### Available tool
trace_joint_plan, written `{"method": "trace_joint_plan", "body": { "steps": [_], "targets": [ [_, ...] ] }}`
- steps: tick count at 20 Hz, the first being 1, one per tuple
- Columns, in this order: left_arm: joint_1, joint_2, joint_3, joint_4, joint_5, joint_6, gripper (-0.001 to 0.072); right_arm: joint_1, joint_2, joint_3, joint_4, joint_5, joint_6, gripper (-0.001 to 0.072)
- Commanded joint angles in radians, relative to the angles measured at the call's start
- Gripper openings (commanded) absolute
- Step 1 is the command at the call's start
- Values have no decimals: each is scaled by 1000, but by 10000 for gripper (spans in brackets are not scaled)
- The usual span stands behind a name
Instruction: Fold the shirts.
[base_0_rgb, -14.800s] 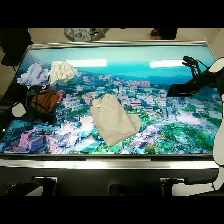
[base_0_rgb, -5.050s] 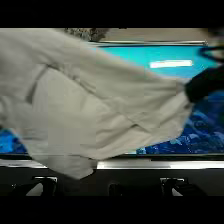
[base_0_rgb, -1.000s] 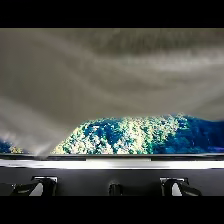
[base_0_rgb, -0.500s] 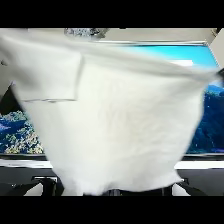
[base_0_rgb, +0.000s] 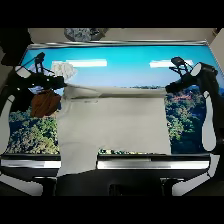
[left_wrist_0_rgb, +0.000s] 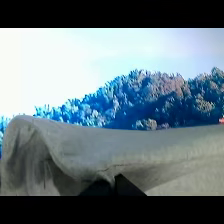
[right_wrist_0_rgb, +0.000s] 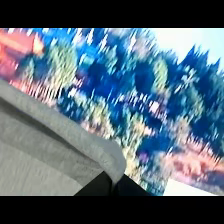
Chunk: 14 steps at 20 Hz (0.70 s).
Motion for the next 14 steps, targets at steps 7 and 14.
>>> {"method": "trace_joint_plan", "body": {
  "steps": [7, 14],
  "targets": [
    [-13, -149, 113, -80, 280, 3, 20, 9, -43, -5, 63, -409, 89, 45],
    [10, -141, 128, -60, -19, 19, 21, 8, -31, -6, 45, -152, 84, 45]
  ]
}}
